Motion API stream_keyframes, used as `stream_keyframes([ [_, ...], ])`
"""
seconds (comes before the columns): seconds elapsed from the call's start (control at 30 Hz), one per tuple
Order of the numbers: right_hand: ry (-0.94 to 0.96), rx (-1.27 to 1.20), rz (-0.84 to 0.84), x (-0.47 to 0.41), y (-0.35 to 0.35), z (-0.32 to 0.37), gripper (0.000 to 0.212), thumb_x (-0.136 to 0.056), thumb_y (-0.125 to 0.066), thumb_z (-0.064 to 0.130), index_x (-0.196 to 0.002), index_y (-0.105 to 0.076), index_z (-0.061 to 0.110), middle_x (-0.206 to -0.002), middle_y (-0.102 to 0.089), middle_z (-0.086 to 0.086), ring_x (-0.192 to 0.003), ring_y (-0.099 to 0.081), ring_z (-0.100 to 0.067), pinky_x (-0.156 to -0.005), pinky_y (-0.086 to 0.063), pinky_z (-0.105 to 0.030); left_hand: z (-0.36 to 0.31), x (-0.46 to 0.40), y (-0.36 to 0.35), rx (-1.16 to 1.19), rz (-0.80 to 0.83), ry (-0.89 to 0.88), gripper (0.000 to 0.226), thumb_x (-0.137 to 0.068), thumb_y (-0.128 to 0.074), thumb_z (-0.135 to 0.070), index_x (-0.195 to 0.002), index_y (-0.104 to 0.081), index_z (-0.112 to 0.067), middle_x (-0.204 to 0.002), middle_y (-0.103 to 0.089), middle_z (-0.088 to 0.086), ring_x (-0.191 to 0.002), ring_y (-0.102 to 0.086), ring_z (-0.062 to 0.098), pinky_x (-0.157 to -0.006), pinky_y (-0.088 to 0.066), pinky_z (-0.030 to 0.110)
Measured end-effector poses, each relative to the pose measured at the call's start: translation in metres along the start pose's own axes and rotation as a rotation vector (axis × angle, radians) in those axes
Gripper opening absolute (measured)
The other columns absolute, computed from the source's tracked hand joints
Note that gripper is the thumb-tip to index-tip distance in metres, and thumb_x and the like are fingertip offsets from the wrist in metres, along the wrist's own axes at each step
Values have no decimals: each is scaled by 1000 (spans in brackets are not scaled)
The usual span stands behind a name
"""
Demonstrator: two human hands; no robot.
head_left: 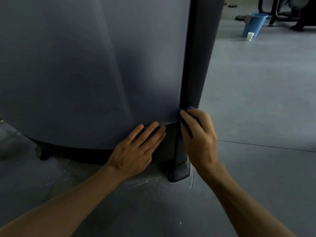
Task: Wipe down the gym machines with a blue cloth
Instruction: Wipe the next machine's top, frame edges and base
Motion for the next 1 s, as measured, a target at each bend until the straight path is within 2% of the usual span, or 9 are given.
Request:
stream_keyframes([
  [0.13,42,3,-66,9,-7,-4,23,-99,-67,1,-120,-70,-8,-121,-57,-18,-102,-66,-36,-91,-56,-36,-7,0,-9,-23,-25,-8,72,-102,-47,-35,-164,-24,-7,-174,-12,12,-160,-12,33,-130,-6,50],
  [0.23,35,50,80,76,-36,-30,25,-100,-64,2,-122,-68,-9,-125,-52,-17,-103,-65,-36,-90,-56,-39,-18,5,-21,-32,-33,-44,71,-102,-46,-32,-164,-24,-6,-173,-15,12,-159,-14,30,-131,-6,48],
  [0.3,-5,61,239,121,-53,-44,29,-102,-60,6,-127,-66,-6,-127,-55,-19,-107,-62,-34,-88,-57,-41,-29,13,-28,-26,-23,-58,70,-101,-45,-30,-164,-24,-6,-174,-14,11,-160,-13,28,-131,-5,47],
  [0.37,-29,54,314,135,-57,-51,30,-102,-57,10,-128,-67,-3,-125,-59,-20,-107,-61,-32,-87,-58,-42,-40,23,-35,-18,0,-69,70,-101,-45,-29,-164,-23,-6,-174,-14,11,-160,-12,29,-131,-4,47],
  [0.53,-69,29,126,98,-41,-38,25,-101,-62,6,-123,-70,-4,-118,-63,-22,-106,-64,-31,-93,-56,-34,-52,39,-47,3,83,-95,76,-101,-47,-36,-165,-19,-7,-175,-7,10,-161,-4,29,-131,3,47],
  [0.63,-81,38,54,106,-46,-36,25,-101,-62,4,-124,-69,-6,-122,-58,-20,-106,-63,-31,-99,-52,-31,-55,38,-52,-9,75,-92,77,-100,-48,-37,-165,-20,-7,-174,-7,12,-161,-4,31,-130,3,48],
  [0.73,-94,58,94,141,-60,-47,28,-106,-56,8,-125,-68,-7,-125,-52,-16,-108,-61,-31,-106,-45,-24,-62,39,-58,-34,60,-98,78,-99,-50,-37,-164,-22,-6,-174,-11,12,-160,-10,30,-130,0,50],
  [0.9,-98,100,167,179,-79,-60,29,-100,-65,3,-127,-66,-9,-122,-62,-25,-108,-62,-33,-100,-51,-32,-77,49,-69,-23,108,-156,80,-98,-49,-36,-165,-18,-5,-174,-5,13,-161,-1,33,-129,2,49],
  [1.0,-81,107,241,198,-89,-71,28,-102,-61,4,-128,-65,-8,-123,-62,-25,-109,-62,-34,-98,-55,-37,-83,52,-73,-20,119,-168,79,-99,-46,-34,-165,-16,-4,-174,-3,14,-161,1,33,-129,2,49],
])
Point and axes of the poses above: each hand's wrist, its own x-axis away from the middle knuckle, its own y-axis out of the back of the hand, z = x × y, the point moved 7 cm from there along -x, towards the middle knuckle
